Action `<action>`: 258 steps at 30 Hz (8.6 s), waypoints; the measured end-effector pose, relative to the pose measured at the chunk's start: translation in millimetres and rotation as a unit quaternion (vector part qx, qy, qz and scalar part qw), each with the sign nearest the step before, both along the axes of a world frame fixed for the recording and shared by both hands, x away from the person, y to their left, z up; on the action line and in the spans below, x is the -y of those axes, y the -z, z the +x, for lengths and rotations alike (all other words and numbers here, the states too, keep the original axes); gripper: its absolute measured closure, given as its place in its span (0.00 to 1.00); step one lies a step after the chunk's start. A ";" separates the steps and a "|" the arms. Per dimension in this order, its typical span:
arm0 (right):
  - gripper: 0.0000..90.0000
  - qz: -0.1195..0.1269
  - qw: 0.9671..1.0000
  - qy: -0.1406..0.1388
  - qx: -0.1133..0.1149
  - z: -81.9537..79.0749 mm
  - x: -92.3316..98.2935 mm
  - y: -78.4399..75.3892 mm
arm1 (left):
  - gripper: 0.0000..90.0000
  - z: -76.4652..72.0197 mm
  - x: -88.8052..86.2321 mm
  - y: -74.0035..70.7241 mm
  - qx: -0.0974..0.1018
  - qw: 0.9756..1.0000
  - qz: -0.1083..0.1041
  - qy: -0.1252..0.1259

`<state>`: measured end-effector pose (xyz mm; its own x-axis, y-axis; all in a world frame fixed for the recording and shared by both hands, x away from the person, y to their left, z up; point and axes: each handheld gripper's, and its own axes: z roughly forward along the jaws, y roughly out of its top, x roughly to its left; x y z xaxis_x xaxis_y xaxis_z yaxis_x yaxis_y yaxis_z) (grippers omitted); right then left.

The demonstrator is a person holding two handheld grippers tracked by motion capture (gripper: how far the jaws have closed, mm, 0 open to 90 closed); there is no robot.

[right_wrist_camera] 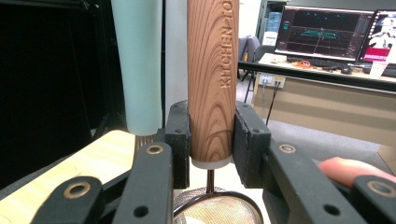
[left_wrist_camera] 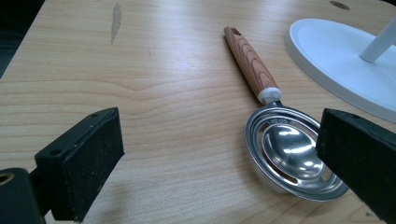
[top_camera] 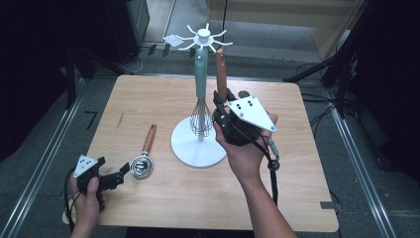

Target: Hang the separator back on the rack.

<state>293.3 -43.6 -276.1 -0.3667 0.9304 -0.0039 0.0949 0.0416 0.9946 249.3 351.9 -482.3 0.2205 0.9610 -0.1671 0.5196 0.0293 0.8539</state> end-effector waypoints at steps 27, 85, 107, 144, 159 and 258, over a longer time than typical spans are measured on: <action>1.00 0.032 0.993 -0.065 0.088 16.7 18.7 -2.7 | 0.02 0.0 0.4 0.2 0.001 1.000 -0.001 -0.001; 1.00 0.017 0.985 -0.109 0.132 18.1 4.8 -48.4 | 0.02 -0.2 -0.6 0.0 0.001 1.000 -0.002 -0.004; 1.00 0.043 0.988 -0.078 0.123 34.1 18.8 -54.1 | 0.02 -0.7 -2.4 -0.3 0.001 1.000 -0.013 -0.005; 0.91 0.002 0.993 -0.094 0.067 13.2 37.0 14.4 | 0.56 4.5 6.4 2.6 -0.020 0.998 -0.010 0.060; 0.76 -0.002 0.997 -0.072 -0.011 -4.6 72.6 91.3 | 0.73 8.4 8.7 3.2 -0.040 0.997 -0.004 0.061; 0.70 0.016 0.975 -0.140 -0.175 -66.6 55.6 212.1 | 0.56 -12.8 112.6 6.3 -0.125 0.974 -0.020 0.188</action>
